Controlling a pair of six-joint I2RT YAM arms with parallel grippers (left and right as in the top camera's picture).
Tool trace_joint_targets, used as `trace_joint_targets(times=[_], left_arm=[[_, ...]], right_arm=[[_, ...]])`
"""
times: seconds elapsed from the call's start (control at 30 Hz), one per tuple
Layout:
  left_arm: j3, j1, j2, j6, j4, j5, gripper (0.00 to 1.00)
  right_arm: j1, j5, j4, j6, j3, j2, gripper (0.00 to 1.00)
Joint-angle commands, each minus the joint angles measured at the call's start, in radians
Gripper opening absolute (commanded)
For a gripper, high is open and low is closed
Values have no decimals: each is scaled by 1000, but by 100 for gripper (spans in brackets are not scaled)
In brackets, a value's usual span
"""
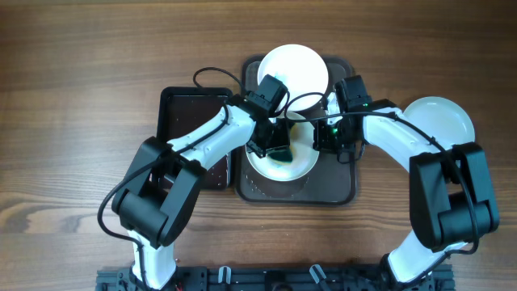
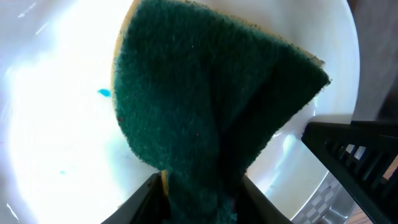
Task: Clean dirty plates on tray and stack at the side
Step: 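Bring the sponge onto the held plate and scrub its center, then scrub the plate surface with the sponge in the left gripper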
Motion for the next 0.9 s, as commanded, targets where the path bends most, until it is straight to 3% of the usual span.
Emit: trace_joint_targets(times=[0.0,0.23,0.27,0.3,0.33,0.77,0.87], left_arm=[[-18,-6,-22,11,5,-33,34],[-18,-60,3,56,39,-192,36],[-18,-67,10,58,43,-212,28],[-18,-74,16,58,44,-230,11],[-18,-76,21,58,43,-235,4],[-18,-55,-22,14,51,-213,4],[-18,-49,10,1,120,-60,4]], right_arm=[[3,60,-3,14,-32,26,4],[3,59,-2,13,-32,26,4],[3,59,-2,13,-32,26,4],[3,59,-2,13,-32,26,4],[3,59,-2,13,-32,26,4],[3,59,-2,13,-31,26,4],[3,59,-2,13,-32,26,4]])
